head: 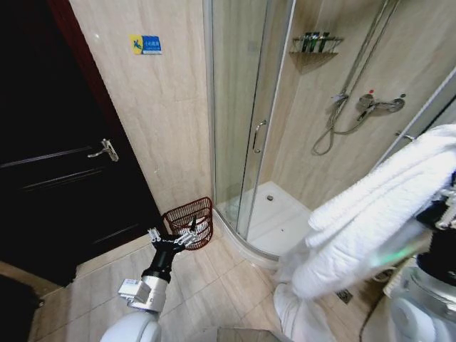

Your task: Discard the used towel into the hamper.

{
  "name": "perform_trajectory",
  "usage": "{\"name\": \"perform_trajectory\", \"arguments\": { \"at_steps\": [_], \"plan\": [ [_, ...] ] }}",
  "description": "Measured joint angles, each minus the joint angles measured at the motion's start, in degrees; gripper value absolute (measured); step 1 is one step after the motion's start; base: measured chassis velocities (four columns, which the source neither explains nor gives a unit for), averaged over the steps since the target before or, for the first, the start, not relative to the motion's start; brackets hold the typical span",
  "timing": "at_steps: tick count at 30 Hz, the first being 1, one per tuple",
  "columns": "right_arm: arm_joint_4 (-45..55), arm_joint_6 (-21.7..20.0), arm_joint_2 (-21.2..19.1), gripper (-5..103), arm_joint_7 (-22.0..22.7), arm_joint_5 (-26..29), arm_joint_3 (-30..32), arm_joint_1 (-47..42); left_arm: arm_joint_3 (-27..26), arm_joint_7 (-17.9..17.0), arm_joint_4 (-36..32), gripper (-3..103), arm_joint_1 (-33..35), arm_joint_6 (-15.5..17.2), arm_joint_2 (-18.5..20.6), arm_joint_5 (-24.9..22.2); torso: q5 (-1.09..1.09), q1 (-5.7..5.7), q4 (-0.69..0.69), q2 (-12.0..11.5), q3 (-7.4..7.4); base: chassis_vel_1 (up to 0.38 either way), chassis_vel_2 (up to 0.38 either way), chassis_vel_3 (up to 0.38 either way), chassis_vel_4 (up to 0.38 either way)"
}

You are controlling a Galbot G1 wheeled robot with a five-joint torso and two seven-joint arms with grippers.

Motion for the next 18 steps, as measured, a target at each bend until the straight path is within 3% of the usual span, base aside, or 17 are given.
{"name": "perform_trajectory", "arguments": {
  "at_steps": [18],
  "plan": [
    [0.19,0.1,0.37,8,-0.31,-0.41,-0.07,0.14,0.0,0.0,0.0,100,0.0,0.0,0.0,0.0,-0.01,-0.01,0.0,-0.01,0.0,0.033,0.035,0.035,0.033]
  ]
}}
